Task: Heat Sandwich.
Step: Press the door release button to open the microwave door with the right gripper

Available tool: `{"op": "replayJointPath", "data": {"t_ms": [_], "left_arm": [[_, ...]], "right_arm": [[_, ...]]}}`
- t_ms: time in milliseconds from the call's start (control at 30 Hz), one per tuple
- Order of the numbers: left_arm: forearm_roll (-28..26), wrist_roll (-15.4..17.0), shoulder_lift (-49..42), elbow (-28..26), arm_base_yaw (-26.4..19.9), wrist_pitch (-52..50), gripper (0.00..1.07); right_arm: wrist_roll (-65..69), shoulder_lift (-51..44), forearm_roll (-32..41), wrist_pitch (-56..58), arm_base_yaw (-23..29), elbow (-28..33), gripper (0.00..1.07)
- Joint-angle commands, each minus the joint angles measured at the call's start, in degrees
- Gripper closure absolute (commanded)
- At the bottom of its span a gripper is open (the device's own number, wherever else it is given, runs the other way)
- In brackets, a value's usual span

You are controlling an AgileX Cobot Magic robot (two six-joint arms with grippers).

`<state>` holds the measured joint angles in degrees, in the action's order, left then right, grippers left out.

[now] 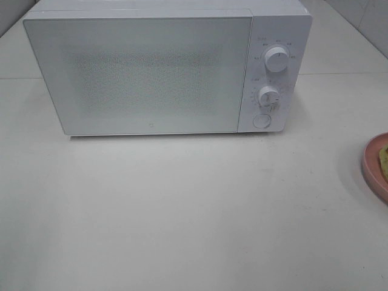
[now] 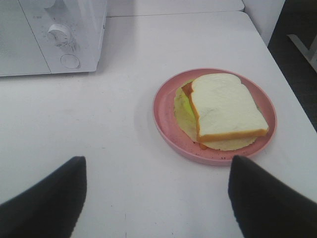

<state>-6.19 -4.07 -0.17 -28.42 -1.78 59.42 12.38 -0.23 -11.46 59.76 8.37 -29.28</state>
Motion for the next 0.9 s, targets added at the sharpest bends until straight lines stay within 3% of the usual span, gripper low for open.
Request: {"op": "replayJointPath", "data": {"t_ms": [33,667,900], "left_arm": [[-0.23,0.34,-1.60,0.17,-0.17,-0.52,0.05],[-0.23,0.34,-1.60,0.17,-0.17,-0.52,0.05],[-0.23,0.34,-1.60,0.17,-0.17,-0.52,0.05]], "right_arm": [[0.23,-1.55,-0.06,0.06,-0.29,-0.11,0.31],[0.23,-1.43,0.00,-1.83,-0.29,-1.43,0.31],[0.23,2.98,-0.06,-3.04,-0.29,-3.44,0.31]]}}
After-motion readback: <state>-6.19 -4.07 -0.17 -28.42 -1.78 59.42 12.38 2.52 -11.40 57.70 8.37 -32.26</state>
